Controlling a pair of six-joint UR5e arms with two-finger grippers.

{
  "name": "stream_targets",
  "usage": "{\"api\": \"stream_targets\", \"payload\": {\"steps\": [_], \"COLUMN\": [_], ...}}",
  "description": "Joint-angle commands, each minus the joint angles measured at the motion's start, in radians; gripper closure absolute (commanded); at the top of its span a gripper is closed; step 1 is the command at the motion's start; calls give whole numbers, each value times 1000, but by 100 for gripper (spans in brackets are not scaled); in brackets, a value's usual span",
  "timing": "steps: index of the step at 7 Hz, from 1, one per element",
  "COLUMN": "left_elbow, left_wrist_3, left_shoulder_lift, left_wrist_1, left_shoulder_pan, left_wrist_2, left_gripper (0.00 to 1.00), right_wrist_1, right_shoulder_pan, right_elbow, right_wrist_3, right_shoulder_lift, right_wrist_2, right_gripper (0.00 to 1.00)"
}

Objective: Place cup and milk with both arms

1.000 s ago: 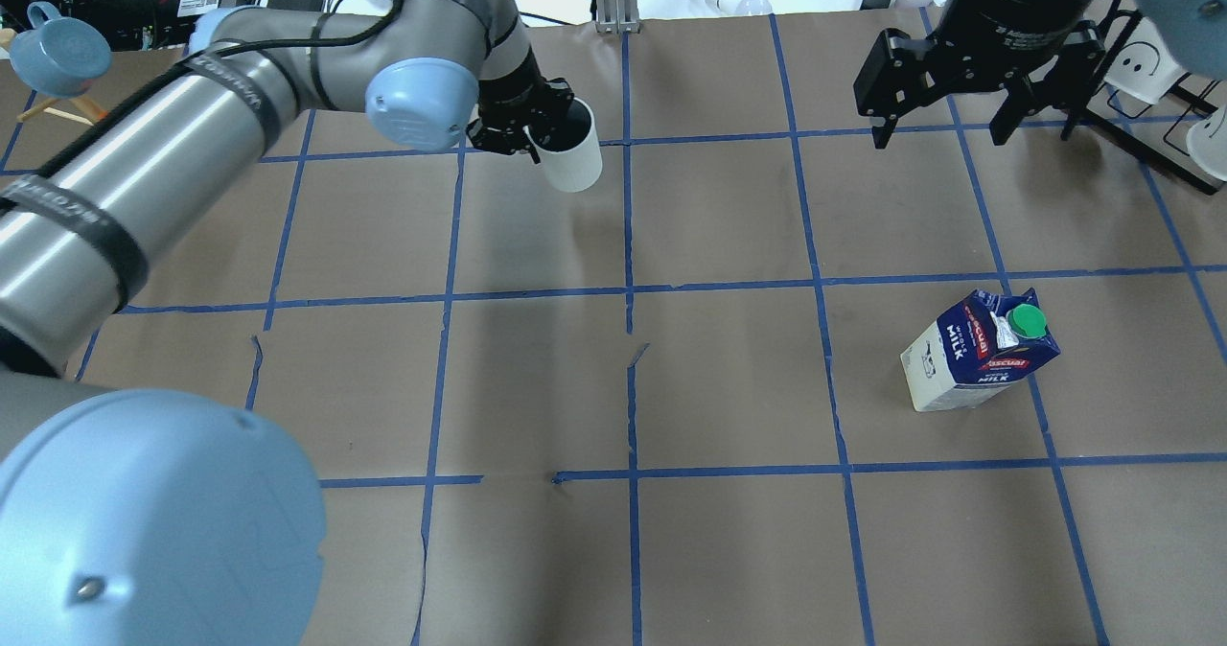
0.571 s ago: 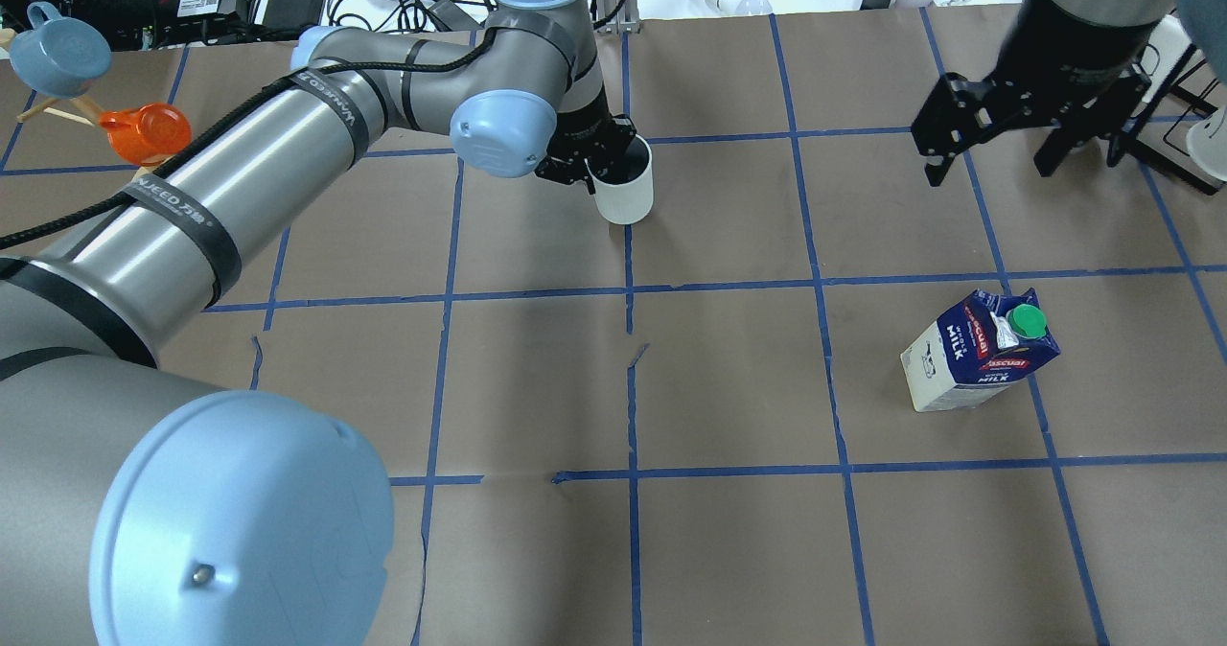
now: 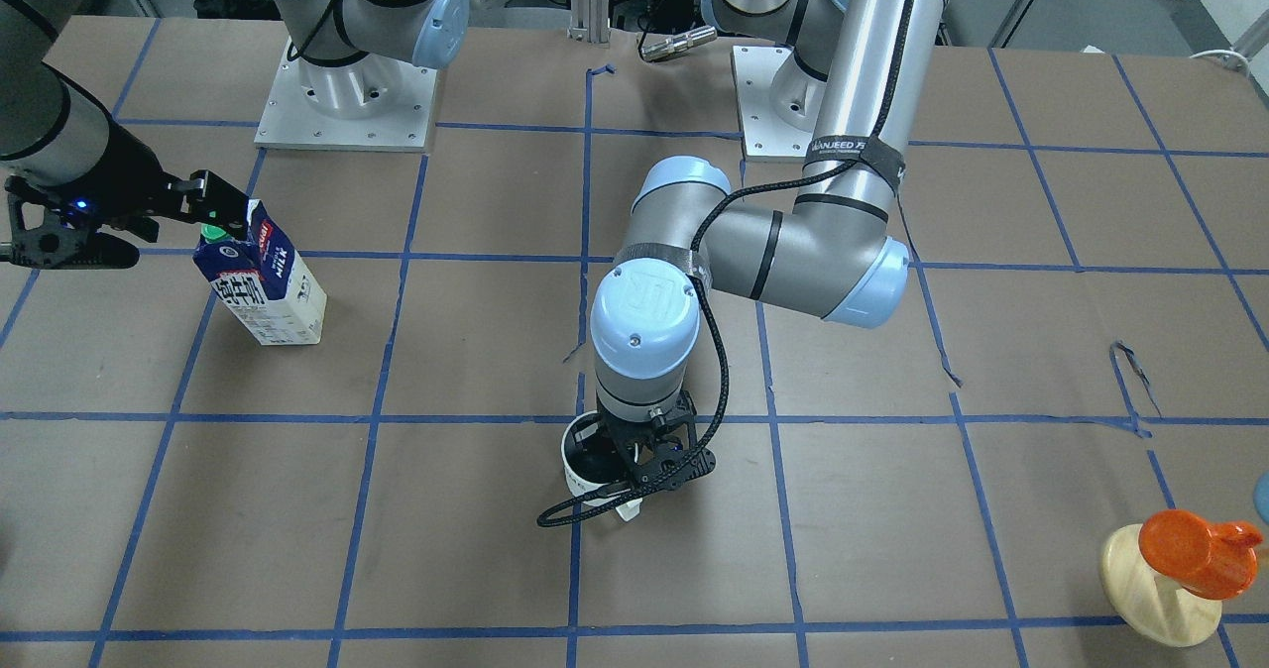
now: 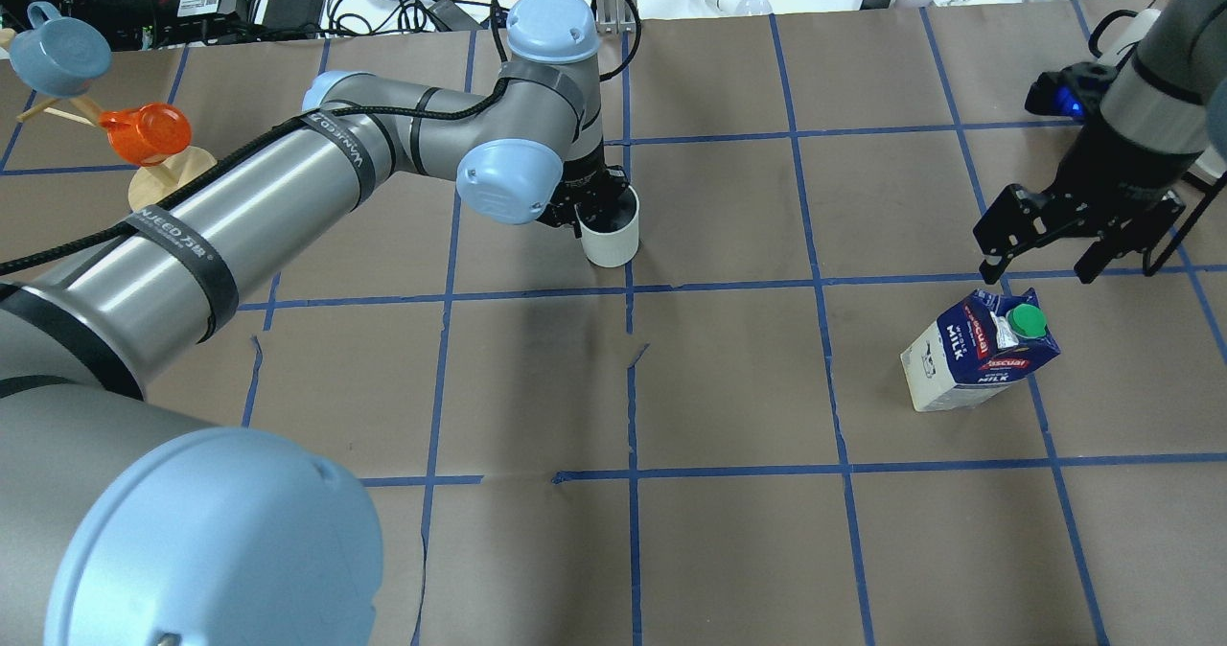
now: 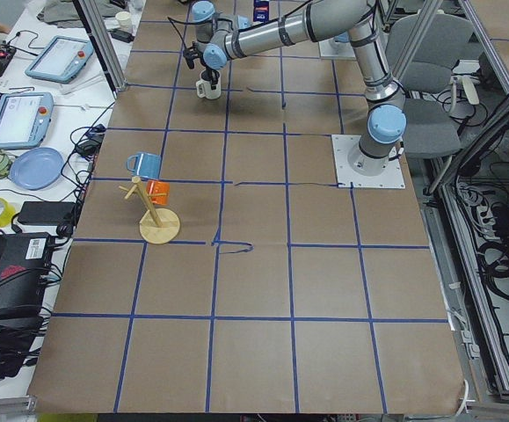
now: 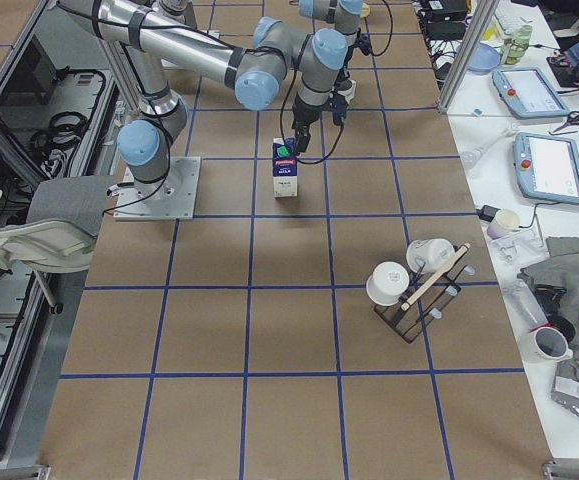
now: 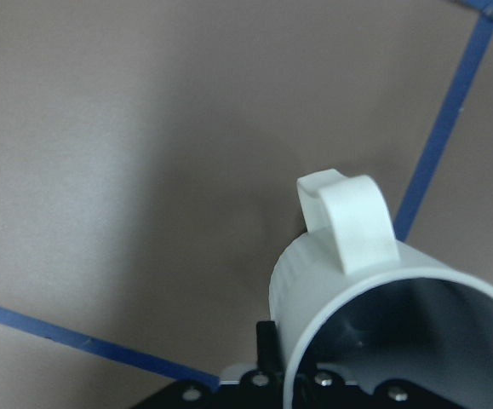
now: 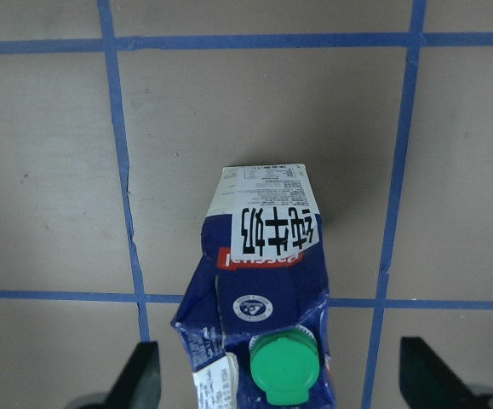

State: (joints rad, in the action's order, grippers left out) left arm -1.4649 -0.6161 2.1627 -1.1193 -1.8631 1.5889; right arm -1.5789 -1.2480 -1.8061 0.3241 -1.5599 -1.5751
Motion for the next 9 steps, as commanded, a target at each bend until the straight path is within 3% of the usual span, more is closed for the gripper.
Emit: {"api": "stream_targets", "payload": {"steps": [1, 2, 4, 6, 8, 9], "left_elbow": [3, 3, 9, 8, 9, 8], "left_wrist_3": [-4, -7, 16, 277, 611, 704], "left_shoulder_lift": [-9, -15, -62, -179, -297, -360], "left_wrist_1": [3, 1, -16, -123, -201, -309], "left_shoulder_pan": [-1, -1, 28, 173, 325, 356], "left_wrist_2": [-6, -24, -47, -64, -61, -53], "left_gripper": [58, 1, 0, 0, 0, 0], "right_wrist_1": [-7, -32, -106, -125, -127, -127], "right_shoulder_pan": [-28, -37, -37, -37, -36, -36], "right_elbow": [-36, -57, -119, -137, -139, -137], "right_wrist_3": [3, 6, 13, 16, 16, 16], "right_shoulder_lift": [-3, -3, -6, -6, -6, -6], "right_wrist_2": [3, -6, -23, -39, -59, -60], "right_gripper": [1, 3, 4, 9, 27, 37]}}
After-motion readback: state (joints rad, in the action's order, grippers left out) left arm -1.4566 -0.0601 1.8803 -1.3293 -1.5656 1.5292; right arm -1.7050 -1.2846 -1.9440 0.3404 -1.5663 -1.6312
